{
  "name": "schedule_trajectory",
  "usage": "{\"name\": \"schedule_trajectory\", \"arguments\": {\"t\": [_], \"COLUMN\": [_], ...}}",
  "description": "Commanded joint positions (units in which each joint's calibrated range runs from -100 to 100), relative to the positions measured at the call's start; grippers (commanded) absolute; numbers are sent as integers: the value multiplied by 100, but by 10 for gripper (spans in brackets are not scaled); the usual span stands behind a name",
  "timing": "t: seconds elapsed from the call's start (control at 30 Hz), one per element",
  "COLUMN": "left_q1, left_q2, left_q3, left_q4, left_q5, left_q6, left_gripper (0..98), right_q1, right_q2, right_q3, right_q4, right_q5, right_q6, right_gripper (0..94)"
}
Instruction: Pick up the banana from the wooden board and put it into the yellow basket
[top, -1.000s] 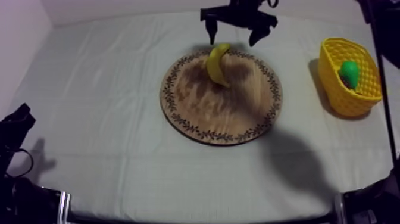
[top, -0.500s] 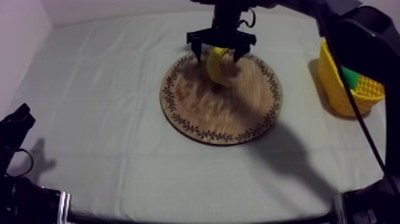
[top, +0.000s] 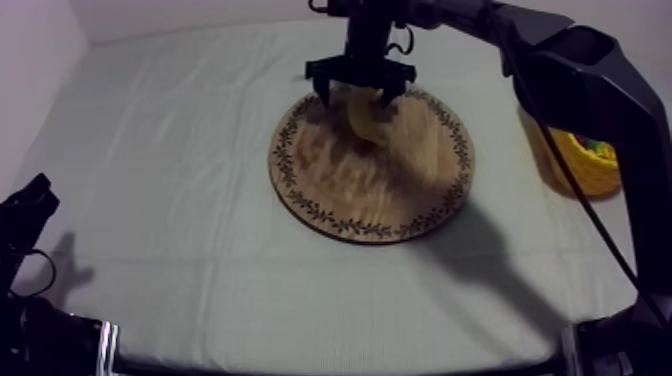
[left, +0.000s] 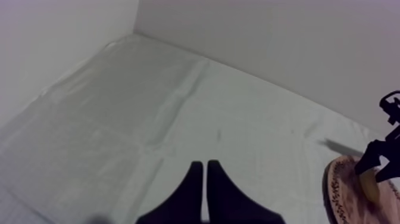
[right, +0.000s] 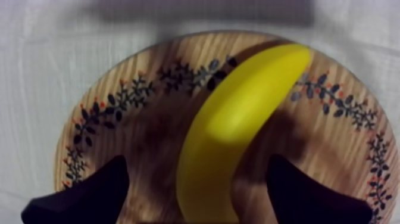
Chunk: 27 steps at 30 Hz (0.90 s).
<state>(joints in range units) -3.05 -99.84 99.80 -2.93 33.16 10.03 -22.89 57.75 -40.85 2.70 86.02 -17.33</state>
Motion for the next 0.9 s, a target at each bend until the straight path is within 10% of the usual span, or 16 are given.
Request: {"name": "schedule_trajectory", "arguments": {"t": [0.0,0.37,0.87], "left_q1": [-2,-2,-2], "left_q2": [2,2,2], "left_q3": [-2,-2,-2], "left_q4": [-2,-2,-2], "left_q5": [-2,-2,-2], "left_q6": [0,0,0], "left_gripper": [1,1,1], "right_q1": [9,108,99], "right_q2": [32,53,-1371], "right_q3": [-15,132,1328], "right_q4": [14,-68,-68], "right_q5": [-40,-239,-373], "right_q6": [9,235,404], "right_gripper": [546,218,173]}}
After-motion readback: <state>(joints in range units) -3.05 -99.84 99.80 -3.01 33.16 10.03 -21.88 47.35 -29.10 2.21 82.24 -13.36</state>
